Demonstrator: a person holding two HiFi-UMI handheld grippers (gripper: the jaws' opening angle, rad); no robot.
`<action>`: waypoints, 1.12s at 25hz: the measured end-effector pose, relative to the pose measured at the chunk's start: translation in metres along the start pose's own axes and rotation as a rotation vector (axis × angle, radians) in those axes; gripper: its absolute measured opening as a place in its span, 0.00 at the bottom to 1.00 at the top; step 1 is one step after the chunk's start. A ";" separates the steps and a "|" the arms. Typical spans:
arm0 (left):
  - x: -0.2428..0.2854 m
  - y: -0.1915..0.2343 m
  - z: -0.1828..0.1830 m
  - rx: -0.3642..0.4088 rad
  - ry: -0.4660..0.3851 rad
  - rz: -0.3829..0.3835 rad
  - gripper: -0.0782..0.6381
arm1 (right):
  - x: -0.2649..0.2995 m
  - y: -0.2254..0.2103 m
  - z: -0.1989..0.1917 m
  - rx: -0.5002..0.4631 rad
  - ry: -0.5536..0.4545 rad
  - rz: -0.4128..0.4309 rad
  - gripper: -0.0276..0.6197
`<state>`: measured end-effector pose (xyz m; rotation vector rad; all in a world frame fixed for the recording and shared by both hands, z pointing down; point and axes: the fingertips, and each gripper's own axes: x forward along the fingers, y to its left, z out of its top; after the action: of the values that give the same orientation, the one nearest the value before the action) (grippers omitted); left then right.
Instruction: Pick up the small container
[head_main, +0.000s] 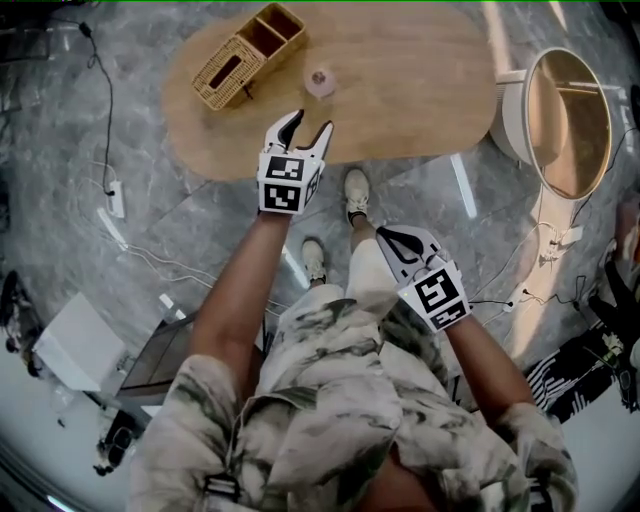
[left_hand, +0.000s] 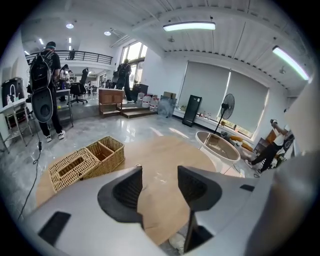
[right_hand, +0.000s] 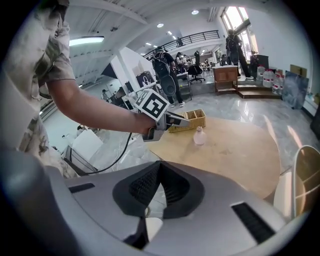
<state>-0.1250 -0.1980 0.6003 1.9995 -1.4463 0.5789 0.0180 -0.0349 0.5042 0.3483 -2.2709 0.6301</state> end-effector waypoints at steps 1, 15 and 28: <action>0.008 0.004 -0.001 -0.002 0.003 0.005 0.43 | 0.003 -0.004 0.000 0.002 0.005 0.003 0.08; 0.106 0.050 -0.015 -0.044 0.028 0.115 0.43 | 0.029 -0.051 -0.021 0.072 0.076 0.036 0.08; 0.156 0.072 -0.036 -0.052 0.034 0.191 0.43 | 0.045 -0.082 -0.045 0.128 0.125 0.045 0.08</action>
<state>-0.1449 -0.2973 0.7430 1.8149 -1.6262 0.6456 0.0488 -0.0826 0.5916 0.3115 -2.1300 0.8004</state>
